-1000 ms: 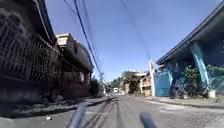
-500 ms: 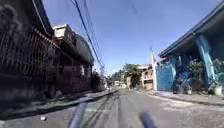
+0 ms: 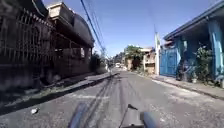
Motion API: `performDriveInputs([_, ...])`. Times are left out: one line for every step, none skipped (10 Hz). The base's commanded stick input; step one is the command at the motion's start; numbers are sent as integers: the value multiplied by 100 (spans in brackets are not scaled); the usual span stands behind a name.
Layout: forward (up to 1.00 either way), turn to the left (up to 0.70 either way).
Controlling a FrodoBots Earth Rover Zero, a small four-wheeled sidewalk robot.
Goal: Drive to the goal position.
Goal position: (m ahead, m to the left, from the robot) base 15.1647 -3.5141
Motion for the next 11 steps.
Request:
performDriveInputs([50, 0])
performDriveInputs([50, 0])
performDriveInputs([50, 0])
performDriveInputs([50, 0])
performDriveInputs([50, 0])
performDriveInputs([50, 0])
performDriveInputs([50, 0])
performDriveInputs([50, 0])
performDriveInputs([50, 0])
performDriveInputs([50, 0])
performDriveInputs([50, 0])
